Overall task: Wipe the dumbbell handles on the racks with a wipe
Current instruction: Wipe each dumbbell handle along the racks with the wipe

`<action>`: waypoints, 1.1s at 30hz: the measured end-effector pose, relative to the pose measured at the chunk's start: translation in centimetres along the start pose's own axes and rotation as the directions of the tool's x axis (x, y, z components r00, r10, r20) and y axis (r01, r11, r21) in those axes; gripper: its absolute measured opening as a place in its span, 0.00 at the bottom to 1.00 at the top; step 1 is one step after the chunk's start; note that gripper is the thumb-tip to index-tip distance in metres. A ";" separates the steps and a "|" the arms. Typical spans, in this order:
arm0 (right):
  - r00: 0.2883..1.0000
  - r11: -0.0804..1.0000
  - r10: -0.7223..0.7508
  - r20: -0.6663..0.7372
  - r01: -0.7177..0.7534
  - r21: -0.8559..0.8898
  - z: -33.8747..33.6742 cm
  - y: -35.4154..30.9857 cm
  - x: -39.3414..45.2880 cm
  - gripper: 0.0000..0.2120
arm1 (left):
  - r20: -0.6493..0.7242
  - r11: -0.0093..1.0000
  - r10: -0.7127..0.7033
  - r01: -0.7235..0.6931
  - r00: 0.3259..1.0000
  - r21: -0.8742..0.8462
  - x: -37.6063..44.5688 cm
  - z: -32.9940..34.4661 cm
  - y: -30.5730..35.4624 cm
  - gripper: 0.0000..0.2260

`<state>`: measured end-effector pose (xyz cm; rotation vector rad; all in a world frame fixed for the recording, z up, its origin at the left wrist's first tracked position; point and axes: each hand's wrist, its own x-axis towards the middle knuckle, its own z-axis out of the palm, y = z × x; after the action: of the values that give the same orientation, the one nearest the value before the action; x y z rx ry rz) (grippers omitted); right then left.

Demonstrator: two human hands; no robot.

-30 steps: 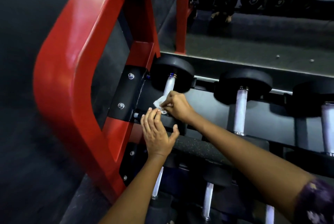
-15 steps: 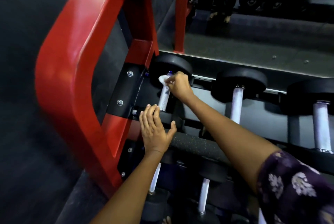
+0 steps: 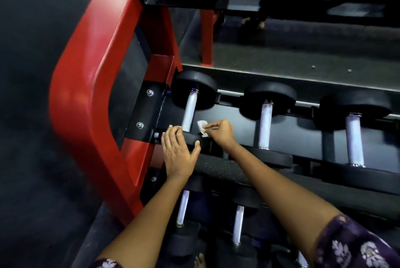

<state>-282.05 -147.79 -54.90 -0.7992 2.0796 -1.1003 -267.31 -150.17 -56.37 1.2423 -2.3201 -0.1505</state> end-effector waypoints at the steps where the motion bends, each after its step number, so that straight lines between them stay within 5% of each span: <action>1: 1.000 1.000 0.009 0.008 -0.009 -0.010 -0.6 0.3 -0.7 0.08 | 0.024 1.000 -0.024 0.024 0.999 0.001 0.0 -0.2 0.3 0.25; 5: 0.999 1.000 -0.020 -0.046 0.020 0.001 -3.5 0.3 -2.5 0.08 | 0.124 0.993 -0.100 0.107 0.987 -0.050 -0.3 -1.1 2.7 0.27; 10: 0.981 0.980 -0.158 -0.115 0.141 -0.139 -8.0 -0.6 -3.2 0.07 | 0.282 0.989 0.109 -0.076 0.953 -0.125 -0.5 -1.2 8.5 0.32; 16: 0.974 0.873 -0.181 -0.135 0.096 -0.479 -15.5 3.9 -1.9 0.08 | 0.545 0.944 -0.018 0.194 0.838 -0.268 -1.8 0.5 16.9 0.38; 21: 0.993 0.825 -0.047 0.112 0.102 -0.556 -16.2 7.2 -2.5 0.05 | 0.430 0.836 -0.343 0.480 0.835 -0.266 -2.3 1.7 19.6 0.34; 24: 0.985 0.927 -0.160 -0.070 0.125 -0.355 -17.3 6.9 -2.0 0.05 | 0.385 0.758 -0.501 0.608 0.775 -0.236 -2.2 1.9 21.5 0.29; 26: 0.962 0.941 -0.240 -0.129 0.198 -0.276 -17.7 6.0 -1.1 0.05 | 0.339 0.797 -0.514 0.585 0.788 -0.151 -2.4 2.1 22.3 0.30; 31: 0.897 0.778 -0.325 0.299 0.433 -0.456 -15.8 6.8 -1.8 0.07 | 0.216 0.881 -0.412 0.447 0.885 -0.154 -3.9 2.7 22.4 0.28; 33: 0.884 0.762 -0.351 0.310 0.462 -0.454 -16.3 7.0 -1.0 0.07 | 0.189 0.896 -0.379 0.411 0.906 -0.170 -4.8 2.6 22.3 0.29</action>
<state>-295.41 -136.23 -53.47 -1.6303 2.0890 -0.6054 -283.06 -133.83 -53.23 1.6261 -2.0733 -0.6304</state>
